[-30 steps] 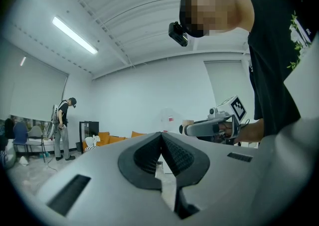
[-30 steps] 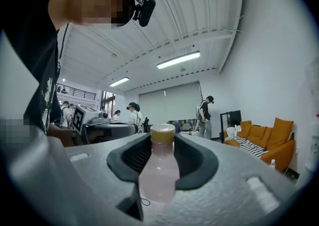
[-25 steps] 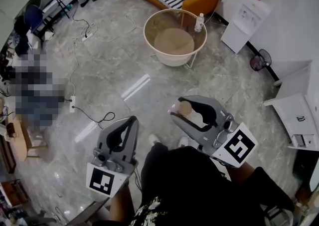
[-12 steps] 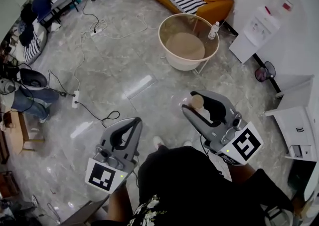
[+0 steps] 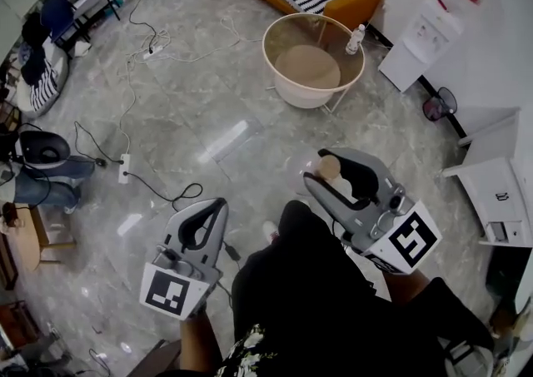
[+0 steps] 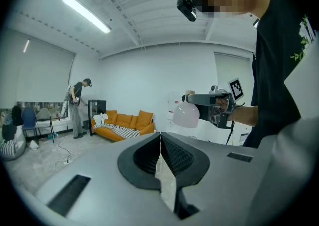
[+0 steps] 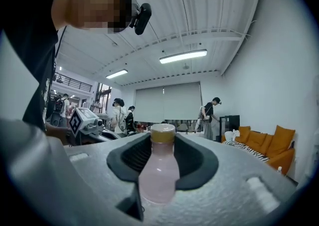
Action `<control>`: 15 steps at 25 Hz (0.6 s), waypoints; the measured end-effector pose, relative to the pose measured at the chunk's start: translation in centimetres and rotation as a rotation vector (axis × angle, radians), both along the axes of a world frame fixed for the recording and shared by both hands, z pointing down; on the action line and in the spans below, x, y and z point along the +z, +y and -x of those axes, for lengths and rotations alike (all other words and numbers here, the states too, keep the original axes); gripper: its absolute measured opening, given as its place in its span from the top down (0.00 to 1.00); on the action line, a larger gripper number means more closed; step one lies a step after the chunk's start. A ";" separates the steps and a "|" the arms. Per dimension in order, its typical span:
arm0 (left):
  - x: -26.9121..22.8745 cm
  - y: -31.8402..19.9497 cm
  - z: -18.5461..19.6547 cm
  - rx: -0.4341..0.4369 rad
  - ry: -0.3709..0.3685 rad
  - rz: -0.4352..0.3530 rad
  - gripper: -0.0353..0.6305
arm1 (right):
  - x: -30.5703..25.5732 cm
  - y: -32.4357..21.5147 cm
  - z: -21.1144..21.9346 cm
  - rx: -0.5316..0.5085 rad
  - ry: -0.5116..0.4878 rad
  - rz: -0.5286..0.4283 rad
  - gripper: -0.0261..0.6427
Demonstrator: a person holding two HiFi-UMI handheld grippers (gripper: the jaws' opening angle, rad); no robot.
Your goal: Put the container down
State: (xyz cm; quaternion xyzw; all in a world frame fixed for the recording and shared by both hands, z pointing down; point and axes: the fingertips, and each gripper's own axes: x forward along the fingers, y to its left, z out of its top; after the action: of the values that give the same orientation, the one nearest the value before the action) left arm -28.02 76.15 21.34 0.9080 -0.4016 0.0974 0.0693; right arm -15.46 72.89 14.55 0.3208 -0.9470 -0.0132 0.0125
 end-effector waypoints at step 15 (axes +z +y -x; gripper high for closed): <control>-1.1 -2.7 3.3 -0.057 0.020 -0.034 0.93 | 0.1 -3.8 4.4 -0.066 0.029 -0.011 0.76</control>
State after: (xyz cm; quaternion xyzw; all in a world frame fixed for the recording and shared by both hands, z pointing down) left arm -31.27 73.45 20.26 0.8982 -0.4280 0.0796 0.0606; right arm -19.85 69.06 14.66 0.2891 -0.9567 -0.0236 0.0238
